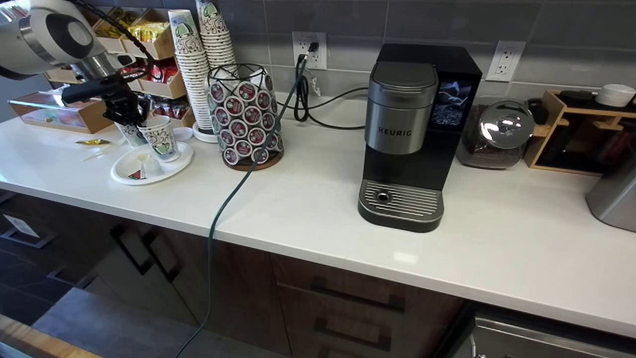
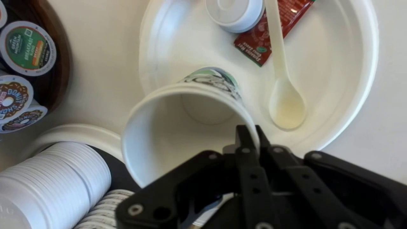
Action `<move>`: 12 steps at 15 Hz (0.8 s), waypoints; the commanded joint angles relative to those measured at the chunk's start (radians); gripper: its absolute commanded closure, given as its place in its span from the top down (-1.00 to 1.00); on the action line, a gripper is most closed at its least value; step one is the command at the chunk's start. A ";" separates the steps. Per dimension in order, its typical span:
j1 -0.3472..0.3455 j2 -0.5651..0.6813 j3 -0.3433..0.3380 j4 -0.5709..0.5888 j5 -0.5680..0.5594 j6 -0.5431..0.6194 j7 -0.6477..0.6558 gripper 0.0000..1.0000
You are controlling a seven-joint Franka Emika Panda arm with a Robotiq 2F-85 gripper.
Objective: Remove two cups from the stack of three near the plate and place the stacked two cups on the plate
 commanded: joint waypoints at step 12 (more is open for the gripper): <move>-0.045 -0.331 0.040 -0.266 0.250 0.131 -0.045 1.00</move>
